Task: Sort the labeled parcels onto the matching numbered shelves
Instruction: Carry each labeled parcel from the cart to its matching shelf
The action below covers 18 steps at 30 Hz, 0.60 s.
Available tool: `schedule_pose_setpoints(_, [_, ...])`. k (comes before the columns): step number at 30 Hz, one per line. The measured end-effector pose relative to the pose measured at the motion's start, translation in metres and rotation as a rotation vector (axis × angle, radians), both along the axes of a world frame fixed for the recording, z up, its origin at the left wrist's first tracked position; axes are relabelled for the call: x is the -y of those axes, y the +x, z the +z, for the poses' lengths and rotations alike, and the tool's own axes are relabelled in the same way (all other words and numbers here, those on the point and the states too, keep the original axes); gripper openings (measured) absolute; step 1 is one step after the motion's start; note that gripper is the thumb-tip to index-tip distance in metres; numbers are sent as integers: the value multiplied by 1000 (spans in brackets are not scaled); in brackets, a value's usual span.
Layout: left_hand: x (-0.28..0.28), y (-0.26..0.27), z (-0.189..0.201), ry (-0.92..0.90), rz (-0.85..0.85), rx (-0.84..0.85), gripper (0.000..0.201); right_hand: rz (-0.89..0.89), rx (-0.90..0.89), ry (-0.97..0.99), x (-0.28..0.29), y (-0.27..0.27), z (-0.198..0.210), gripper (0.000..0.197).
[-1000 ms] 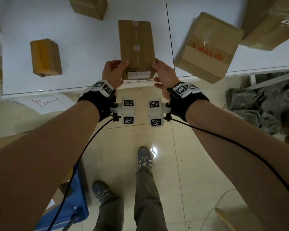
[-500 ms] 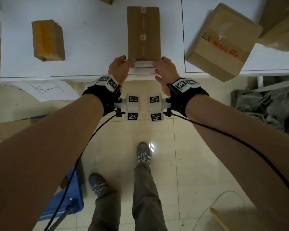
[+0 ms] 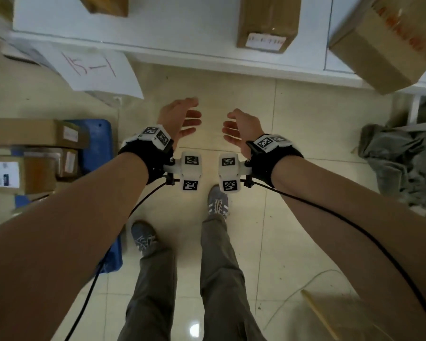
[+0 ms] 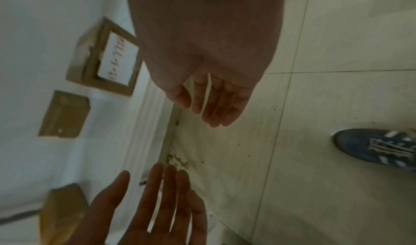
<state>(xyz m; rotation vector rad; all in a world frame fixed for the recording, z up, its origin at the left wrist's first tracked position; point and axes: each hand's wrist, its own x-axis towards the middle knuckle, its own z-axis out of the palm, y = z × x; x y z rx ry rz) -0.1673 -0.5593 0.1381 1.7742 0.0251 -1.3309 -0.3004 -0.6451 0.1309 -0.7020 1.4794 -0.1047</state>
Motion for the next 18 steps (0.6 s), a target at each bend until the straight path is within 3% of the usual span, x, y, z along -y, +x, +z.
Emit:
schedule_pose_setpoints(14, [-231,55,-95,373,1,-24,11,356,-40,141,-184,68,-75,16])
schedule_pose_setpoints(18, [-300,73,-118,492,70,36,23,472,-57,158,-226,83,-89,18])
